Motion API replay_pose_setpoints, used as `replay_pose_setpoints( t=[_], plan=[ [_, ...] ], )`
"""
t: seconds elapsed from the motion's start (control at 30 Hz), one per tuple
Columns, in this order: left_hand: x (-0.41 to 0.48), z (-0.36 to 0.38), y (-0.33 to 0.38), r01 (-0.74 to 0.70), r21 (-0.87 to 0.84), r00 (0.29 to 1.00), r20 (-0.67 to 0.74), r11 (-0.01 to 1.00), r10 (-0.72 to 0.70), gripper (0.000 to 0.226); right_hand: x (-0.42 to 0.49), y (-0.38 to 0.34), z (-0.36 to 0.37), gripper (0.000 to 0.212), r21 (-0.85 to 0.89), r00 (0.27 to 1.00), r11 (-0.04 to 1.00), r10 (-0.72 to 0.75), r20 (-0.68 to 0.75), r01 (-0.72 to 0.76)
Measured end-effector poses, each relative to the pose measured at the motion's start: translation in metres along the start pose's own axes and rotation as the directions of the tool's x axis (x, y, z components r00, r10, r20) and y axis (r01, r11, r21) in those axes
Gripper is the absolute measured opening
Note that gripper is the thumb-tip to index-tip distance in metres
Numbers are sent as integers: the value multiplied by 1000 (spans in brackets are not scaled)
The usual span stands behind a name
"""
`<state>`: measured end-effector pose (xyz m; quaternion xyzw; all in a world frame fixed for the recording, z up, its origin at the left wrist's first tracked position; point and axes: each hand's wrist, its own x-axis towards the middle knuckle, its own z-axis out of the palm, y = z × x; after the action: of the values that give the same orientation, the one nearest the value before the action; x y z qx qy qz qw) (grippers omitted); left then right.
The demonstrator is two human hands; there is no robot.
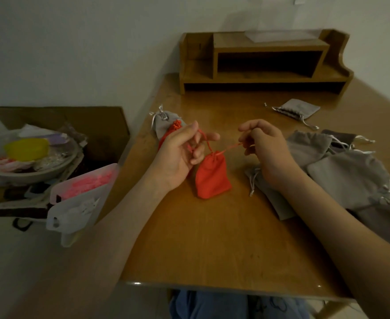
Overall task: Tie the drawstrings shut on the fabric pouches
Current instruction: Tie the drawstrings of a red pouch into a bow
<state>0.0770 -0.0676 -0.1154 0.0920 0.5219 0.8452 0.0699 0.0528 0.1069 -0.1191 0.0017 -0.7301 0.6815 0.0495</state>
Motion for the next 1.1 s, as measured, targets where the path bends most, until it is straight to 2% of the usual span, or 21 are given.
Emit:
replay_pose_setpoints(
  t=[0.1, 0.2, 0.27, 0.33, 0.4, 0.47, 0.67, 0.8, 0.93, 1.1],
  plan=[
    [0, -2, -2, -11, -7, 998, 58, 1000, 11, 32, 0, 2, 1, 28, -132, 997, 988, -77, -6, 75],
    [1, -2, -7, -103, 167, 993, 67, 981, 93, 30, -7, -1, 2, 30, -198, 963, 949, -217, 160, 247],
    [0, -1, -10, -211, 374, 977, 59, 903, 204, 27, -13, -5, 6, 21, -88, 929, 966, -208, 306, 245],
    [-1, -2, -10, -301, 555, 943, 50, 775, 330, 21, -17, -7, 10, 18, -24, 897, 974, -198, 394, 226],
    [-1, -3, -9, -344, 659, 909, 55, 669, 414, 20, -19, -7, 12, 15, 0, 880, 978, -188, 436, 209],
    [-1, -2, -10, -364, 684, 898, 77, 632, 434, 20, -19, -7, 13, 9, 33, 871, 985, -166, 462, 170],
    [1, 0, -12, -337, 612, 906, 2, 716, 424, 19, -19, -9, 9, 8, 85, 866, 990, -142, 480, 116],
    [-1, 2, -13, -319, 644, 913, 12, 695, 408, 14, -20, -12, 4, 11, 226, 835, 973, -165, 525, 51],
    [-2, 4, -15, -312, 661, 930, 65, 683, 361, 15, -20, -10, 7, 1, 296, 849, 954, -193, 492, 45],
    [-5, 7, -15, -187, 528, 981, 58, 828, 185, 18, -15, -3, 10, 9, 217, 907, 967, -208, 365, 134]
  ],
)
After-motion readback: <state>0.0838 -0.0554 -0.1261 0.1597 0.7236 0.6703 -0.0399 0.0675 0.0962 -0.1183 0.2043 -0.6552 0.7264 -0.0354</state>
